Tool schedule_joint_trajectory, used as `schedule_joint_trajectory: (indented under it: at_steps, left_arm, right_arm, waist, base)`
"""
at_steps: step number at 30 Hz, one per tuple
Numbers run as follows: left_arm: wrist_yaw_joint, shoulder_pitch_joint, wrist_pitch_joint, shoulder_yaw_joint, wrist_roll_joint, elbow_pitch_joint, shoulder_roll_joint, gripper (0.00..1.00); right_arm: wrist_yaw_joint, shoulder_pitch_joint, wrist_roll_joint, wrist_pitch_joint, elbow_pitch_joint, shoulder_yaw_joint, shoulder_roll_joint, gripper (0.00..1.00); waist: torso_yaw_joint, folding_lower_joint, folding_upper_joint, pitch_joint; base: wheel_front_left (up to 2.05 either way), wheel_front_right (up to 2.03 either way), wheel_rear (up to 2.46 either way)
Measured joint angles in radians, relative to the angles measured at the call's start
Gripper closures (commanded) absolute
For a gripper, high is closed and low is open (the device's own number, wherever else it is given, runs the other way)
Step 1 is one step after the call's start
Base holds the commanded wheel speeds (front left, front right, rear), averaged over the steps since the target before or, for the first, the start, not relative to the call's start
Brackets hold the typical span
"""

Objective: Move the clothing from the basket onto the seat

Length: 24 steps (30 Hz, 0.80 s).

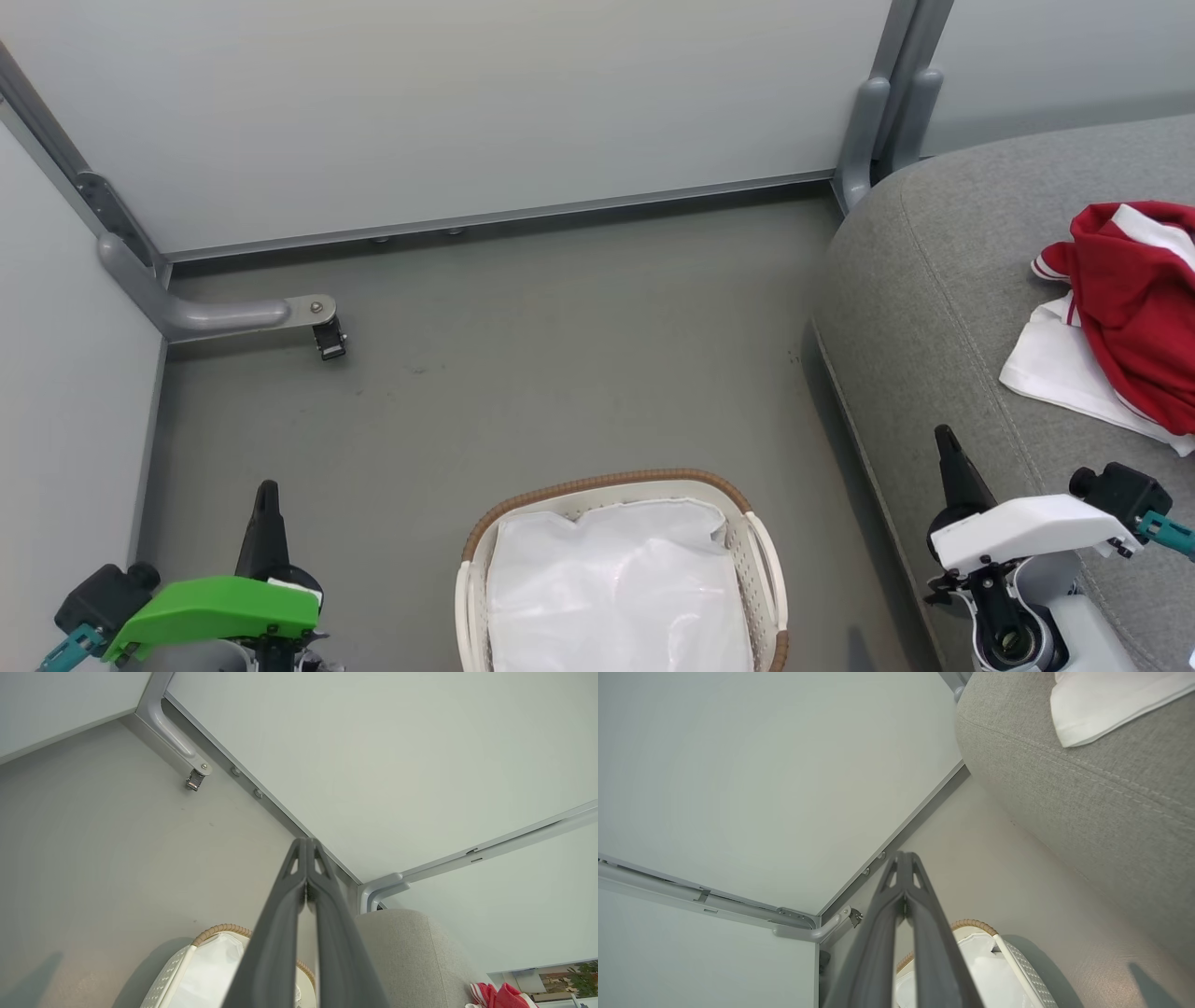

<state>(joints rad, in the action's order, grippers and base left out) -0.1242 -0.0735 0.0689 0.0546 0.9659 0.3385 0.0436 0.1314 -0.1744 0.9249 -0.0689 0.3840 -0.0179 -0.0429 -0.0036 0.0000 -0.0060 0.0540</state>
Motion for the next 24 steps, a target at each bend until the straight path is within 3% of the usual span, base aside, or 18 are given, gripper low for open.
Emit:
schedule_joint_trajectory:
  at_steps: [24]
  left_arm:
    - [0.000,-0.011,-0.069,0.021,0.242,-0.034,0.001,1.00]
  right_arm:
    - [0.000,0.020,0.257,0.070,-0.050,-0.037,-0.002,1.00]
  waist:
    - [0.001,0.0000,0.0000,-0.016]
  base:
    - [0.00,0.00,0.00]
